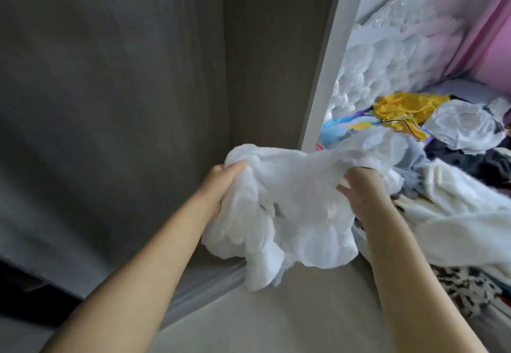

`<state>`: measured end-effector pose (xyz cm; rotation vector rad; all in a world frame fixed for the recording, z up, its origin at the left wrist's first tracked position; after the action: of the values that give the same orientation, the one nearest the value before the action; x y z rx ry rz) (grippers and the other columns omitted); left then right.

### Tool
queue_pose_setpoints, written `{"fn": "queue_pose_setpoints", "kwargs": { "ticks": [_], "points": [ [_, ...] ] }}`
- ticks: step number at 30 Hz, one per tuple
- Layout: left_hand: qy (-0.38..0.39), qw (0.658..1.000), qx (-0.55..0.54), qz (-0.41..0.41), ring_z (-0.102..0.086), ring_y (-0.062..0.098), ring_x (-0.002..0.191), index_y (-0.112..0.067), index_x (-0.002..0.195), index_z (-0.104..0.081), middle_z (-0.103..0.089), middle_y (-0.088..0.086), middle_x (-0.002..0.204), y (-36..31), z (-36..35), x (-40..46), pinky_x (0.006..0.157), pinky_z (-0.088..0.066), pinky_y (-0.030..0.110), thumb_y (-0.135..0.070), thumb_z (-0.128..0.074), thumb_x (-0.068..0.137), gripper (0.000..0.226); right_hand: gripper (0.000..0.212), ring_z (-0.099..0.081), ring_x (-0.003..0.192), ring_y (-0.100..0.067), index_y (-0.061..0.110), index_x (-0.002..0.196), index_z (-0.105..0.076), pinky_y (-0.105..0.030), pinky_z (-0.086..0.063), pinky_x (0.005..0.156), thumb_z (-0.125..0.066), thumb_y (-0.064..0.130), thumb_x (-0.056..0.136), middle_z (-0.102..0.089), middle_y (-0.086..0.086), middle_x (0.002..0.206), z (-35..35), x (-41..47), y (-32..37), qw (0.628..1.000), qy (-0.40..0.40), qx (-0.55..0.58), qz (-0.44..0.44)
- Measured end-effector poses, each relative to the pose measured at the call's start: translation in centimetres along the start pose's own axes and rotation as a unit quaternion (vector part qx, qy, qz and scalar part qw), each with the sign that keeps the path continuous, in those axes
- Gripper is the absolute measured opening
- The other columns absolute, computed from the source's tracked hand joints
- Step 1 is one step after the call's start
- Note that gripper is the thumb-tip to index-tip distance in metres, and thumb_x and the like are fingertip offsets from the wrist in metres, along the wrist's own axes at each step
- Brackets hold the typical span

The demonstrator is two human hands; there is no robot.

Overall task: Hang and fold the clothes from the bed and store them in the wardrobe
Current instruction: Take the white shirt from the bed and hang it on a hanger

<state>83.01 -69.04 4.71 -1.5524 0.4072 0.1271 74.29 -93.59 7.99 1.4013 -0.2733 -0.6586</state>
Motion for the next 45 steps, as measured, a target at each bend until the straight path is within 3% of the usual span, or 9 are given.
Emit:
{"fn": "queue_pose_setpoints", "kwargs": {
  "ticks": [5,11,15,22,25,30,33,39,45],
  "points": [
    [0.139,0.986,-0.086,-0.018,-0.070,0.015,0.074,-0.014,0.089,-0.074,-0.073,0.005,0.084,-3.8,-2.9,-2.0,0.068,-0.055,0.024,-0.034,-0.058,0.094,0.026,0.049,-0.057,0.113,-0.010,0.024,0.133,-0.050,-0.027,-0.047,0.098,-0.068,0.035,0.089,-0.059,0.007,0.122,-9.0,-5.5,-1.1,0.907,0.360,-0.202,0.089],
    [0.205,0.965,-0.159,-0.045,-0.062,0.021,0.094,-0.016,0.102,-0.071,-0.069,0.008,0.101,-3.6,-1.3,-2.5,0.083,-0.045,0.033,-0.033,-0.048,0.097,0.029,0.015,-0.063,0.086,-0.024,0.011,0.089,-0.066,-0.038,-0.052,0.075,-0.052,0.007,0.093,-0.067,-0.007,0.088,-8.5,-3.3,-0.7,0.983,0.145,-0.069,0.092],
    [0.242,0.968,0.025,-0.055,-0.063,0.010,0.109,-0.020,0.124,-0.057,-0.066,-0.001,0.121,-0.3,1.2,-3.4,0.093,-0.050,0.026,-0.030,-0.064,0.090,0.037,0.015,-0.067,0.087,-0.020,0.022,0.092,-0.063,-0.036,-0.054,0.081,-0.055,0.034,0.095,-0.071,0.000,0.094,-7.1,-1.5,-0.9,0.991,0.065,0.117,-0.011],
    [-0.013,0.994,0.037,-0.102,-0.062,0.018,0.077,-0.007,0.094,-0.066,-0.068,0.008,0.086,0.5,2.2,-3.6,0.066,-0.050,0.022,-0.008,-0.057,0.094,0.008,0.019,-0.073,0.074,-0.017,0.021,0.097,-0.066,-0.032,-0.056,0.064,-0.057,0.038,0.093,-0.076,0.002,0.083,-7.0,-1.4,-0.9,0.982,0.071,0.165,-0.049],
    [0.006,0.987,0.009,-0.158,-0.063,0.015,0.074,-0.014,0.083,-0.068,-0.067,0.004,0.079,-2.6,3.7,-4.0,0.066,-0.049,0.029,-0.008,-0.057,0.092,0.016,0.023,-0.071,0.081,-0.023,0.016,0.105,-0.065,-0.037,-0.057,0.072,-0.056,0.036,0.095,-0.074,-0.005,0.093,-6.8,-1.8,-1.4,0.985,0.058,0.155,-0.056],
    [-0.001,0.984,0.036,-0.175,-0.062,0.022,0.104,-0.022,0.122,-0.060,-0.064,0.001,0.111,-3.9,4.1,-4.0,0.089,-0.050,0.036,-0.024,-0.065,0.087,0.035,0.016,-0.071,0.086,-0.020,0.017,0.099,-0.063,-0.033,-0.055,0.071,-0.054,0.031,0.098,-0.074,-0.002,0.092,-7.7,-3.1,-1.7,0.973,0.093,0.199,-0.067],
    [-0.100,0.882,0.290,-0.357,-0.037,0.022,0.134,-0.015,0.149,-0.031,-0.037,0.009,0.145,-2.6,3.4,-5.7,0.111,-0.030,0.031,-0.030,-0.061,0.090,0.068,0.017,-0.071,0.082,-0.016,0.015,0.107,-0.059,-0.031,-0.056,0.065,-0.051,0.027,0.100,-0.074,-0.002,0.092,-7.9,-3.6,-0.4,0.954,0.107,0.271,-0.074],
    [0.103,0.662,0.563,-0.484,-0.010,0.028,0.148,-0.023,0.150,0.001,-0.008,0.013,0.159,5.7,-0.7,-8.4,0.118,-0.022,0.047,-0.050,-0.075,0.073,0.112,0.034,-0.073,0.082,-0.022,0.001,0.127,-0.052,-0.034,-0.061,0.071,-0.040,0.021,0.102,-0.072,-0.014,0.096,-8.1,-4.6,3.9,0.874,0.215,0.430,-0.066],
    [-0.023,0.781,0.373,-0.501,-0.052,0.027,0.126,-0.005,0.129,-0.057,-0.055,0.012,0.136,0.7,0.2,-7.4,0.107,-0.041,0.042,-0.003,-0.065,0.082,0.047,0.024,-0.070,0.068,-0.018,0.004,0.108,-0.057,-0.030,-0.060,0.062,-0.041,0.021,0.102,-0.070,-0.010,0.084,-8.6,-4.6,4.9,0.891,0.193,0.403,-0.075]
  ]
}}
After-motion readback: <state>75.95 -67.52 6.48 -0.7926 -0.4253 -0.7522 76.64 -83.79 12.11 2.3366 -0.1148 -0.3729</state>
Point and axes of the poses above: each hand's wrist, its own x-axis towards the middle knuckle, its own z-axis out of the back of the hand, y = z × x, the point moved 4 cm from there along x, towards the middle knuckle
